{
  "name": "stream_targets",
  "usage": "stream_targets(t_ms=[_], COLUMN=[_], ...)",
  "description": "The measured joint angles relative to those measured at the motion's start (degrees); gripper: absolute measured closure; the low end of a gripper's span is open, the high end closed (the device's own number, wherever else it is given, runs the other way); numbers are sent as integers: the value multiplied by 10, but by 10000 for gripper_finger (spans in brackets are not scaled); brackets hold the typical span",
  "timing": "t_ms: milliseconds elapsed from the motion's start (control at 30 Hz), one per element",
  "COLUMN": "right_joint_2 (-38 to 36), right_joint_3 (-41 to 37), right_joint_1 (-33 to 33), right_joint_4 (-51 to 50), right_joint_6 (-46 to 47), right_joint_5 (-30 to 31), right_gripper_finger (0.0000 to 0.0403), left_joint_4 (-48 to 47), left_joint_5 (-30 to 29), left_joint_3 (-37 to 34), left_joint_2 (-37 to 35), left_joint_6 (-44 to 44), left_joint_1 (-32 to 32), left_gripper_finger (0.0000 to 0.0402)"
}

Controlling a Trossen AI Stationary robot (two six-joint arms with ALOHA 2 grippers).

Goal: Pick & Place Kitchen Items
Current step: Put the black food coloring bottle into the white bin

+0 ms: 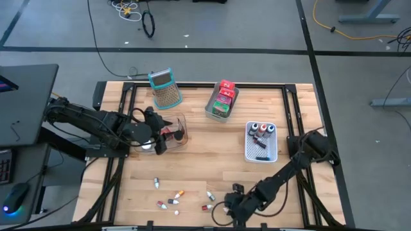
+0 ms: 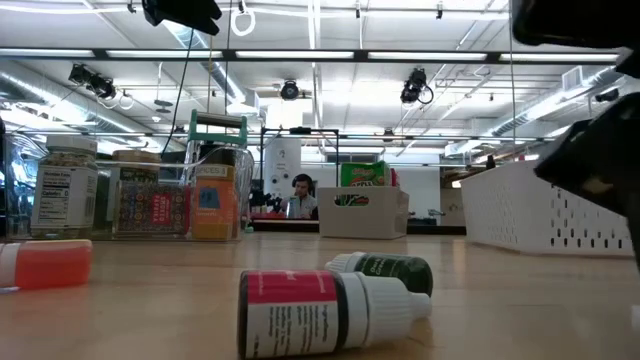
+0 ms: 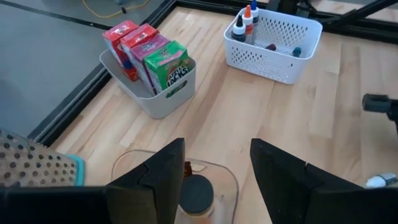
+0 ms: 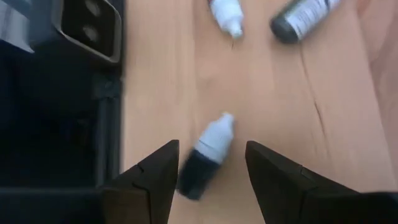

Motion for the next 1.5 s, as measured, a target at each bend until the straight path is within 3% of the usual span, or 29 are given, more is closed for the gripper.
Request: stream_targets(t_ms=[267,667,867,1133,1333,1500], right_joint_2=[15,16,8,-113,-231,-299], right_joint_3=[2,1,0,-2,-2,-38], right_joint_1=[22,7,-13,-52,-70,-84], right_joint_4=[-13,-45,-68,-325,-527,-618], right_joint_6=[-5,-54,-67,-35,57,172], right_joint_5=[72,114,115,211,285,312], right_gripper_finger=[212,305,317,314,310,308], left_joint_4=[2,2,2,2,2,2], left_joint_5=[-3,-18,-18,-18,-18,-18], left_joint_3=[0,0,0,0,0,0], left_joint_2=[0,0,0,0,0,0], left_joint_6=[38,52,52,47,47,47], left_joint_1=[0,0,0,0,0,0], left_gripper_finger=[209,209,209,209,209,209])
